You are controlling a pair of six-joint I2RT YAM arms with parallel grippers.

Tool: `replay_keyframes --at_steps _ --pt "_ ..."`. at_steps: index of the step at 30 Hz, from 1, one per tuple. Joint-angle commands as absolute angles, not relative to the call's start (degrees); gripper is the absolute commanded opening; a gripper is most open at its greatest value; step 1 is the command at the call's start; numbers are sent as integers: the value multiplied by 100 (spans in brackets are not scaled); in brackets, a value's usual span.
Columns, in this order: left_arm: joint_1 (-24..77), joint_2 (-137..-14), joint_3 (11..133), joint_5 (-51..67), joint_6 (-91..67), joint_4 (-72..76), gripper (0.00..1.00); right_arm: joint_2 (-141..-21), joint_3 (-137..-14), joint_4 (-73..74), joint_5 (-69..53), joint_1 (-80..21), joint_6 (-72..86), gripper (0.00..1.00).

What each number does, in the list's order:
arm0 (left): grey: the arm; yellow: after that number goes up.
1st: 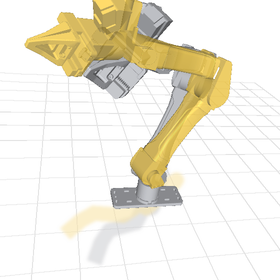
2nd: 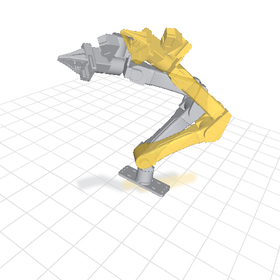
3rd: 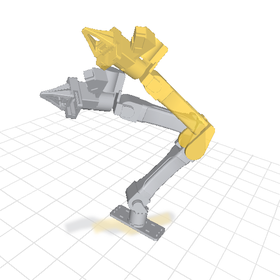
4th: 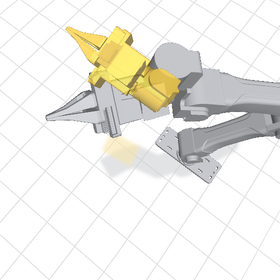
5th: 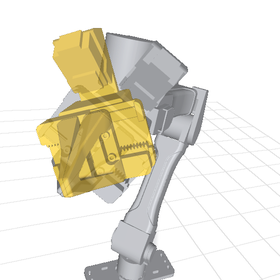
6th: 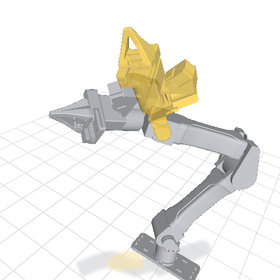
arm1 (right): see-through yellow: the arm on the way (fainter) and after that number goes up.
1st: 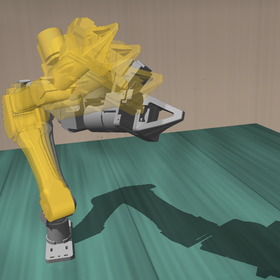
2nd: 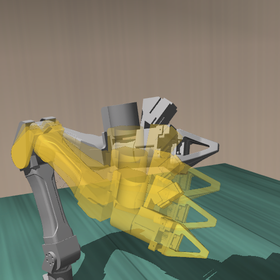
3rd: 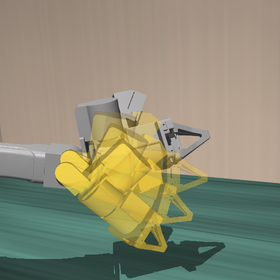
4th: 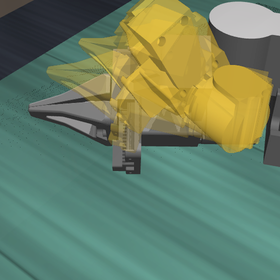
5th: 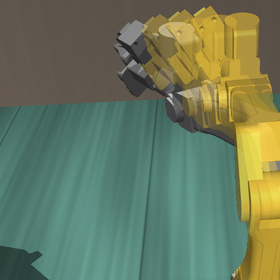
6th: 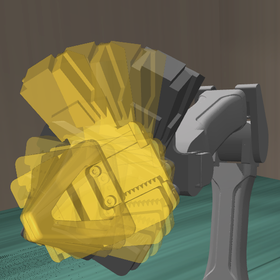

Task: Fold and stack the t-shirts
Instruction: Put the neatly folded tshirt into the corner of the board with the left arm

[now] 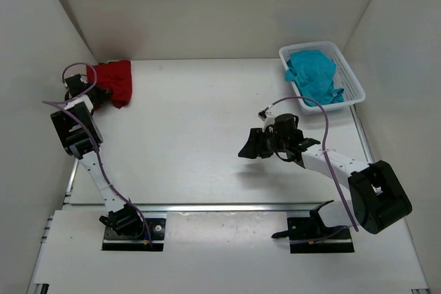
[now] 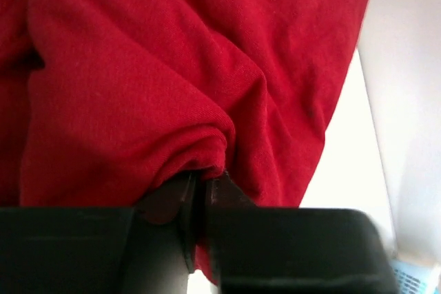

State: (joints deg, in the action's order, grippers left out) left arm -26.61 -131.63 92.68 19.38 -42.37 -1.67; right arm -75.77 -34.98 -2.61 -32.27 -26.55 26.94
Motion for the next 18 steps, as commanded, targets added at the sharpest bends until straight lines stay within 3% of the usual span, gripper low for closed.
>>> replay_keyframes --at_steps 1,2,4,6,8,9,11,12,13,18 --pt "-2663 -13438 10167 1661 -3947 -1088 22 -7804 -3683 -290 -3199 -2654 2611 51" --pt "-2707 -13517 10212 1774 -3955 -1159 27 -7761 -3735 -273 -3199 -2680 2619 51" --pt "-2716 -13404 9952 1968 -3938 -1064 61 -7752 -3700 -290 -3051 -2733 2610 53" --pt "-2690 -13054 9495 1995 -3955 -731 78 -7673 -3718 -360 -2919 -2794 2698 57" --pt "-2637 -12685 8940 2013 -4060 -371 98 -7621 -3709 -378 -2831 -2865 2742 66" --pt "-2611 -12396 8538 2056 -4095 -99 99 -7559 -3709 -343 -2813 -2961 2742 70" --pt "-2488 -11937 7721 2074 -4306 278 98 -7358 -3700 -247 -2673 -3049 2768 86" --pt "-2418 -11666 7552 2083 -4368 386 99 -7330 -3683 -246 -2611 -3137 2795 88" --pt "-2339 -11367 7263 2083 -4386 430 99 -7182 -3657 -220 -2532 -3146 2786 99" --pt "-1680 -10267 6224 2048 -4368 624 98 -6707 -3481 -9 -2417 -3261 2734 99"
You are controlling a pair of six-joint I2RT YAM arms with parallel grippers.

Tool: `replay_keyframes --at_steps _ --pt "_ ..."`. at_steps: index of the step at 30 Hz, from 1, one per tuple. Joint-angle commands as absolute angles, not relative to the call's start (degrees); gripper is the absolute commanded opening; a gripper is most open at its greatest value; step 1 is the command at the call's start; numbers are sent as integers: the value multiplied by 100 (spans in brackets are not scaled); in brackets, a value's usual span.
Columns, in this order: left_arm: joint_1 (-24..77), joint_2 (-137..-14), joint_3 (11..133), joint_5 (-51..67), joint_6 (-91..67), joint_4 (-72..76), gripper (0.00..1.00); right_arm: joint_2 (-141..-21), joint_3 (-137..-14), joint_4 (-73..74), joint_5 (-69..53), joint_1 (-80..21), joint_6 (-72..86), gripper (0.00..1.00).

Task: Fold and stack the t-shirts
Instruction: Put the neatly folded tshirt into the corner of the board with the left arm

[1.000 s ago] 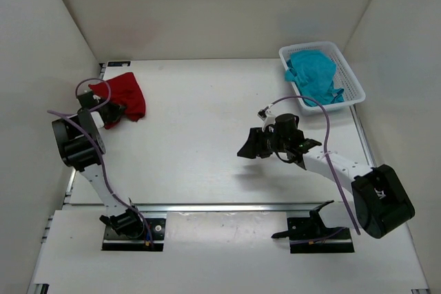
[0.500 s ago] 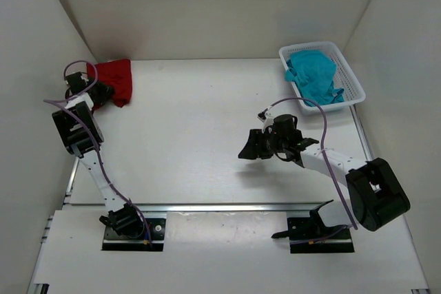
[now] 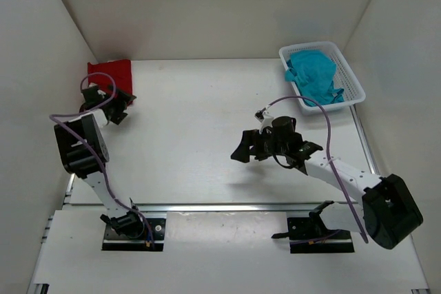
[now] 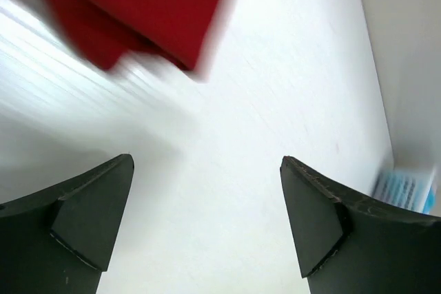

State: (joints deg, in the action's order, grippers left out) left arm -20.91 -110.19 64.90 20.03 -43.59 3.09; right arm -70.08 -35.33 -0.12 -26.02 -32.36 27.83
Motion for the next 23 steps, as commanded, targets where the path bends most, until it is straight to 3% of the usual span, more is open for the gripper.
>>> replay_keyframes --at_steps 1,8,16,23 --pt "-1566 -10005 6049 2030 -4333 607 99 -6671 -3393 0 -2434 -3261 2733 99" --pt "-388 -8151 5011 1530 -4201 510 99 -6170 -2910 -17 -2285 -3077 2699 99" --pt "2449 -6768 4106 906 -3551 175 98 -6003 -2725 325 -2479 -2611 2505 99" --pt "2698 -6109 3086 1327 -3797 642 99 -6398 -2978 325 -2207 -2839 2522 100"
